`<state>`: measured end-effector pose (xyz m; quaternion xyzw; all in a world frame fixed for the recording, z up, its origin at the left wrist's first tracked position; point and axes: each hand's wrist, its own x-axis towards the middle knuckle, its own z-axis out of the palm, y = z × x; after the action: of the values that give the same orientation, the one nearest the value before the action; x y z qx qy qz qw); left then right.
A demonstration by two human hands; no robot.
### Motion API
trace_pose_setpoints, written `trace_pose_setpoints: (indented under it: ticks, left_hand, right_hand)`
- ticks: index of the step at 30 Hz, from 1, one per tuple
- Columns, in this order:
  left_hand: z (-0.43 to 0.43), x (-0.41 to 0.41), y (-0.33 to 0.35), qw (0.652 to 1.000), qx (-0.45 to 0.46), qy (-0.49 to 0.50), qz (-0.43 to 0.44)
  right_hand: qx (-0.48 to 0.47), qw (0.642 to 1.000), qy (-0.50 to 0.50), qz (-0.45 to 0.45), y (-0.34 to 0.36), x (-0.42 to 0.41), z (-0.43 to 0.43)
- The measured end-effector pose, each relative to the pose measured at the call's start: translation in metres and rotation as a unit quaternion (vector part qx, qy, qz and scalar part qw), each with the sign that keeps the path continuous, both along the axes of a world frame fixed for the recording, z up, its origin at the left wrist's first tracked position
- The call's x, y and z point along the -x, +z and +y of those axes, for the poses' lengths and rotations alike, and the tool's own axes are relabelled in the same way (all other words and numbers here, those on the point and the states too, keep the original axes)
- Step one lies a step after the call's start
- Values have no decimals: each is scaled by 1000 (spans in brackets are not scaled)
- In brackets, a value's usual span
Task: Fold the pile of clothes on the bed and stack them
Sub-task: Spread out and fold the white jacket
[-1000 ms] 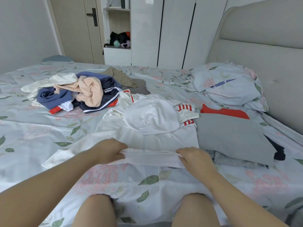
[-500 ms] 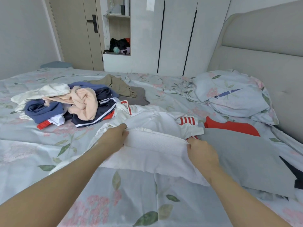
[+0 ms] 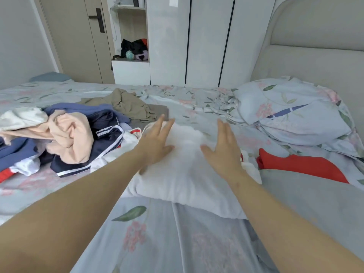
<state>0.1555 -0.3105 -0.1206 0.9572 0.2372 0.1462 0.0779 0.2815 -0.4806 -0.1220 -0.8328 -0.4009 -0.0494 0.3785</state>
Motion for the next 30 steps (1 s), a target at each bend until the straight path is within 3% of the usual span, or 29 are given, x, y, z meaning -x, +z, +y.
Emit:
trace_pose_setpoints:
  ticks: [2,6,9,12,15,17,20,24,27,30]
  left_hand:
    - [-6,5,-29,997,7,-28,71]
    - [-20,37,-69,990,38,-75,114]
    - [-19,61,-91,983,-118,-102,99]
    - [-14,62,-104,970,-218,-85,64]
    - [-18,58,-100,974,-200,-101,2]
    - [-23,62,-93,977,-180,-110,-7]
    - [-43,81,-74,987,-103,-111,60]
    - [-88,115,-52,975,-93,-79,185]
    - [-120,139,-34,969,-81,-86,216]
    - [-134,162,-25,969,-4,-86,233]
  right_hand:
    - [111,992,30,-48,-27,9,-3]
    - [251,957,144,-10,-76,27,-22]
    - [310,936,152,-66,-99,30,-31]
    - [255,952,137,-102,-106,27,-28]
    - [148,973,147,-97,-99,29,-24]
    - [185,968,143,-89,-85,35,-31]
    - [234,956,159,-79,-71,47,-49]
    - [275,941,198,-25,-55,77,-86]
    - [304,926,223,-10,-35,95,-112]
    - [329,908,257,26,-19,114,-133]
